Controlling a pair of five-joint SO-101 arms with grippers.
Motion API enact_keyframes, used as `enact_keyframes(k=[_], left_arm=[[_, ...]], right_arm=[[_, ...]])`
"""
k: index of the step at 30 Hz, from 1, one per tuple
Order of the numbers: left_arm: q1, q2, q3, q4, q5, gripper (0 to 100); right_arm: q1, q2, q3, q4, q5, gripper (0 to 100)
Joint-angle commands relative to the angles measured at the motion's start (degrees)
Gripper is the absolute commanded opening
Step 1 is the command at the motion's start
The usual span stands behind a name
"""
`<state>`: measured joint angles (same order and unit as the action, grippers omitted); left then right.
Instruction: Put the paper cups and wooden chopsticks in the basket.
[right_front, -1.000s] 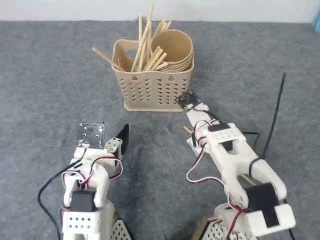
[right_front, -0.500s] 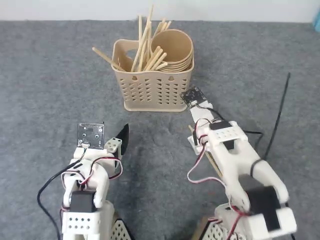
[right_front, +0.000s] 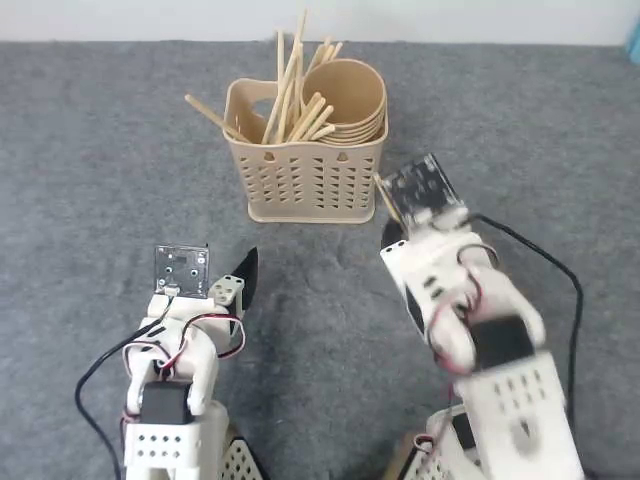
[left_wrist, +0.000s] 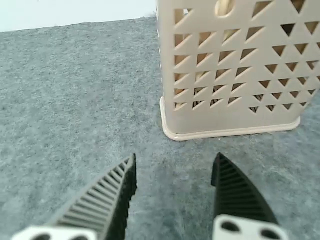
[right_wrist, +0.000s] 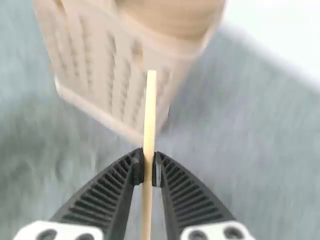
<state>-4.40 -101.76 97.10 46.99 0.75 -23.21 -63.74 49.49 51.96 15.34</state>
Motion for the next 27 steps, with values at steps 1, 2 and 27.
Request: enact_keyframes(k=[1,2,27], left_arm=[[-0.26,-0.70,-0.40,-1.41,-0.53,18],[-0.26,-0.70,-0.40,-1.41,-0.53,13],[-0.35,-0.70,-0.40,-3.08,-0.53,1]], right_arm=[[-4.09,-8.22,-2.46,-6.64,-1.41,0.8],[-4.79,-9.01,-2.46,-9.01,-3.16,0.8],[-5.93,25.89,-23.56,-68.44,-28.84,0.9]])
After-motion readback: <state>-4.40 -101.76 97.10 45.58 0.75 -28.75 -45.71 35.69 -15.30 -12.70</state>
